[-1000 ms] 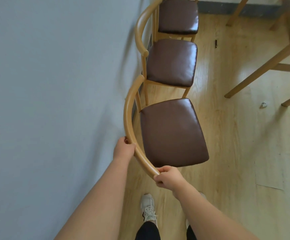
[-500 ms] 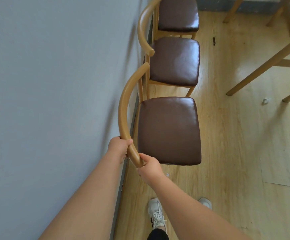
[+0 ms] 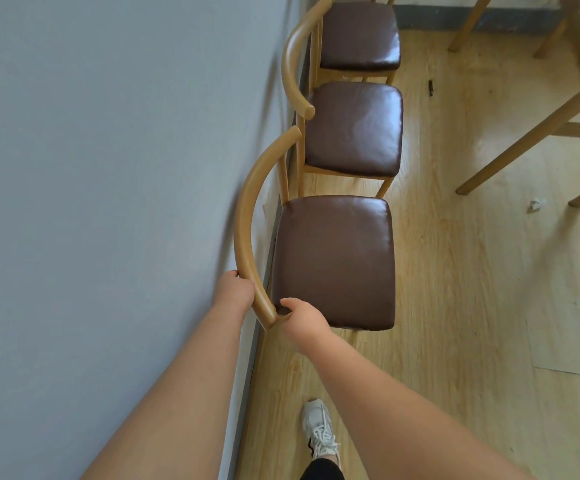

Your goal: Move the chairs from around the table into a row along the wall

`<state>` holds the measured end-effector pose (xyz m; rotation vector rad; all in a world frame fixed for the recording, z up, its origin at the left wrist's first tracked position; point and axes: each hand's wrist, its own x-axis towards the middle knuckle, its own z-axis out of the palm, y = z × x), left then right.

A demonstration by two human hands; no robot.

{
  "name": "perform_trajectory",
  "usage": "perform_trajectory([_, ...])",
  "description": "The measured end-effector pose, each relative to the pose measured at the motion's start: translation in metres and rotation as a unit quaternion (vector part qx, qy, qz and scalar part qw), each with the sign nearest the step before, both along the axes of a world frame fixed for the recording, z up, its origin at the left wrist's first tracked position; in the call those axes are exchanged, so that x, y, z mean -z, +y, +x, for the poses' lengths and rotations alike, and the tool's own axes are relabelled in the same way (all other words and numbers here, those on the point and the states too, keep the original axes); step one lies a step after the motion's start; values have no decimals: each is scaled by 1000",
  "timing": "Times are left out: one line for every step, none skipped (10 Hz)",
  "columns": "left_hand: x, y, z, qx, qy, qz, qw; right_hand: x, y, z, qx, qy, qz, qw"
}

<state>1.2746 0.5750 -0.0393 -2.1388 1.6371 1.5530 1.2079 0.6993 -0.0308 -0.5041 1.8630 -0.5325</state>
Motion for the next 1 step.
perform_trajectory([-10, 11, -2, 56, -70, -29, 996, -11, 9, -20, -6, 16, 52, 999])
